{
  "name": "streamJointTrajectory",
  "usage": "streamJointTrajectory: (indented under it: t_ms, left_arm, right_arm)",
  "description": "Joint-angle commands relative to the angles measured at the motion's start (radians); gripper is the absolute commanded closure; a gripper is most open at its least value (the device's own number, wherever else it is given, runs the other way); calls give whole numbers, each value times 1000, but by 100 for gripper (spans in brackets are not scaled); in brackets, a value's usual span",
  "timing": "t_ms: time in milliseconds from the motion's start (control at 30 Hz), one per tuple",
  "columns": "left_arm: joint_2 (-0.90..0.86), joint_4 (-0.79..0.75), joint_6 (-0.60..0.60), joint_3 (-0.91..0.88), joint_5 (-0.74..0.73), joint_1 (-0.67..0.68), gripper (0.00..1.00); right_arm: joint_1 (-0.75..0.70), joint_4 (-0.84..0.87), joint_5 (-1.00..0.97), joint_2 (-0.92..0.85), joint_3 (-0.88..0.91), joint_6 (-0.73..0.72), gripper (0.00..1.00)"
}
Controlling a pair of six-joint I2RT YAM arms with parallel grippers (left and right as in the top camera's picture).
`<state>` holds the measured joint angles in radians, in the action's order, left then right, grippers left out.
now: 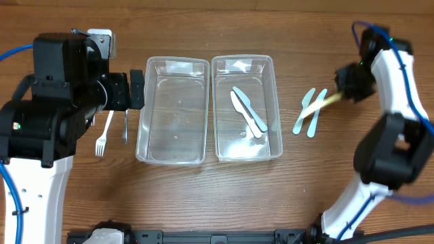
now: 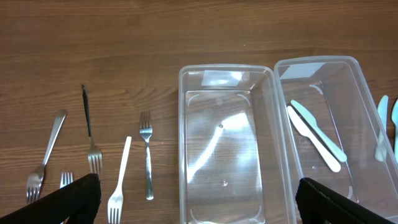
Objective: Pack container
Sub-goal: 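Place the yellow knife into the right container and release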
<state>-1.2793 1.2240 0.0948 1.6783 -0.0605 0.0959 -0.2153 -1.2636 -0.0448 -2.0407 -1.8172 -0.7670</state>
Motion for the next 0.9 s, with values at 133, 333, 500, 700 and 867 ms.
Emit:
streamJointTrajectory:
  t_ms: [133,333,500,700,867]
  left_arm:
    - [-3,-5,-13,6,-11,-8,0]
    - [-3,-3,-13,6,-11,-8,0]
    - [-3,-2,-13,6,-11,-8,0]
    - [-3,-1,-13,6,-11,-8,0]
    - [-3,-1,-13,6,-11,-8,0]
  right_arm:
    - [341,-18,11,369,-95,410,96]
    - [552,-16,10,285,-30,439,96]
    - [613,80,13,147,97,473,96]
    - [621,76,65,10,112,480,88]
    - [621,69,61,29,89,480,46]
